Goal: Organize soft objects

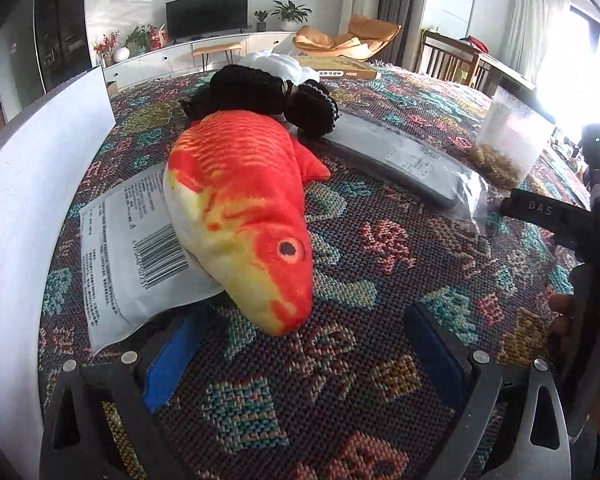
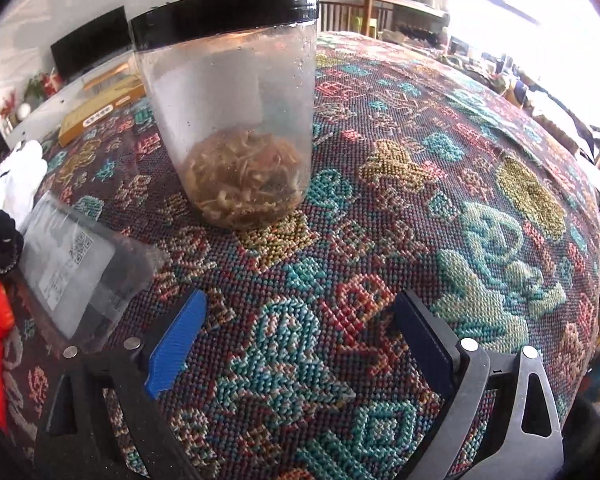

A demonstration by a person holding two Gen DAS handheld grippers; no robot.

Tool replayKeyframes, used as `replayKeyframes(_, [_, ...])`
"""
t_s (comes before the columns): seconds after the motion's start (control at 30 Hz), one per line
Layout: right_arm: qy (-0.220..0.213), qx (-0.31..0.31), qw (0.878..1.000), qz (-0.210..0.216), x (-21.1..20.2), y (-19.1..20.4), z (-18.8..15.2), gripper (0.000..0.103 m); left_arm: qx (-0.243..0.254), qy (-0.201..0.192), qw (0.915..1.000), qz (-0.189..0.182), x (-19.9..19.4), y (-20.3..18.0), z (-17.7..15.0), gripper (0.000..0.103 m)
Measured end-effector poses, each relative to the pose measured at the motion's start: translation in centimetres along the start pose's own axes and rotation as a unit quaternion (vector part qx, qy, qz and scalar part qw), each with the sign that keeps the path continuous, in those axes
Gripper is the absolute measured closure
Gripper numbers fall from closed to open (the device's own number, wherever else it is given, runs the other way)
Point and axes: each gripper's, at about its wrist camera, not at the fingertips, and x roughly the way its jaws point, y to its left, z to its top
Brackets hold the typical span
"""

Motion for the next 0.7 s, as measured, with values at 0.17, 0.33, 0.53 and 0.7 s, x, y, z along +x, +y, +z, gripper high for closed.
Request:
replayKeyframes(0.17, [0.0,0.001,1.0,0.001,-0.12,-0.35,0.15,0.006,0.017,0.003,0.9998,0.012,0.5,-0.47,0.05,0.0])
replayKeyframes(0.33, [0.0,0.001,1.0,0.001,-0.1,-0.33,0.12,0.006,0.019,0.003,0.9997,0.014,0.46,-0.47,-0.1,0.0])
replayKeyframes(0.53, [0.0,0.001,1.0,0.001,-0.1,-0.32,0.13,0.006,0.02,0.004,0.9996,0.017,0.49,-0.68,0.04,0.0])
replayKeyframes(0.7, [0.0,0.001,1.0,0.001,-0.12,-0.33,0.12,0.006,0.019,0.004,0.9997,0.017,0.47,-0.6,0.01,0.0])
